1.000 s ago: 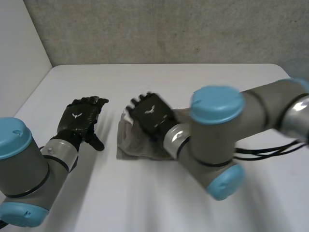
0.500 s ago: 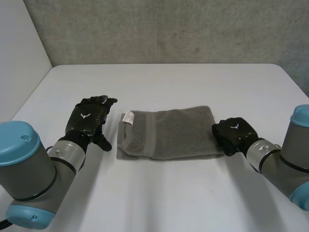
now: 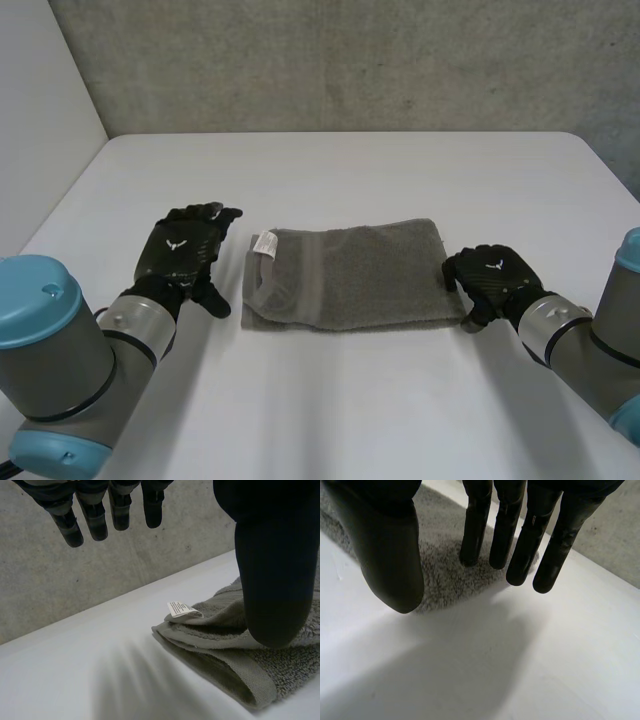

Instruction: Fold the laundry

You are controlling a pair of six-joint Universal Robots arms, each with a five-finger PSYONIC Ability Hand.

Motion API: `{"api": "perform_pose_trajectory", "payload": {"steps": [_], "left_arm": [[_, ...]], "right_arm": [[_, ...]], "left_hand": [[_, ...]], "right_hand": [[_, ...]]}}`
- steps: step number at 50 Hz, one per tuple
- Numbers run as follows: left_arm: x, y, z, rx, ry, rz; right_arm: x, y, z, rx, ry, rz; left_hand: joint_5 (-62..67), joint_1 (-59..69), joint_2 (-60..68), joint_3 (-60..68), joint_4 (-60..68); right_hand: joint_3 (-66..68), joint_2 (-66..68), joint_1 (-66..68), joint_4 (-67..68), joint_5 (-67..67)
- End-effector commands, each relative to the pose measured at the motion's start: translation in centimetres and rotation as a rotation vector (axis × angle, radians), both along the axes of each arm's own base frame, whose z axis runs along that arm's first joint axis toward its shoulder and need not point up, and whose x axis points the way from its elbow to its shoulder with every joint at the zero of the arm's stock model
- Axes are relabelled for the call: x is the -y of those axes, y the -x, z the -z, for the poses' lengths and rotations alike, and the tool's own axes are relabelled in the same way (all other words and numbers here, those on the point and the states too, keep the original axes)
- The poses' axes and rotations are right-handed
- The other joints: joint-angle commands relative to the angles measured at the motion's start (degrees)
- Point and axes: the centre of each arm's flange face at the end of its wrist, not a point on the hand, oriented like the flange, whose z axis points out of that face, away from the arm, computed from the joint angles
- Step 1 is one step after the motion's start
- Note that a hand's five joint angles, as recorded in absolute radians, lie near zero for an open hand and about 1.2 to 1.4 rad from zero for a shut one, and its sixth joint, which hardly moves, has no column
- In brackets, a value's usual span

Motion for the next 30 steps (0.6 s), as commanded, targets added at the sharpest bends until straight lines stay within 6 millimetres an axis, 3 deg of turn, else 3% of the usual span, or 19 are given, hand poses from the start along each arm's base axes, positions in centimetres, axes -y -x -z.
{"api": "perform_pose_trajectory", "payload": {"steps": [1,18,24,30], "left_arm": [[-0.1,-0.1,0.1,0.001,-0.003,0.0],[-0.2,-0.1,0.1,0.001,-0.003,0.002],[-0.1,-0.1,0.1,0.002,-0.002,0.0],[-0.2,-0.1,0.0,0.001,-0.003,0.0]], "right_arm": [[-0.1,-0.3,-0.3,0.087,-0.022,-0.008],[0.7,-0.8,0.9,0.118,-0.012,-0.018],[1.2,-0.7,1.1,0.111,-0.007,0.002],[1.0,-0.2,0.6,0.097,-0.021,0.014]], "left_hand": [[-1.8,0.1,0.5,0.5,0.5],[-1.8,0.1,0.5,0.5,0.5],[-1.8,0.1,0.5,0.5,0.5],[-1.8,0.1,0.5,0.5,0.5]], "right_hand": [[-1.4,-1.9,-1.4,-1.1,0.3],[6.6,6.0,6.5,6.8,8.2],[41.3,40.7,41.2,41.5,42.9],[41.3,40.8,41.2,41.6,43.0]]}}
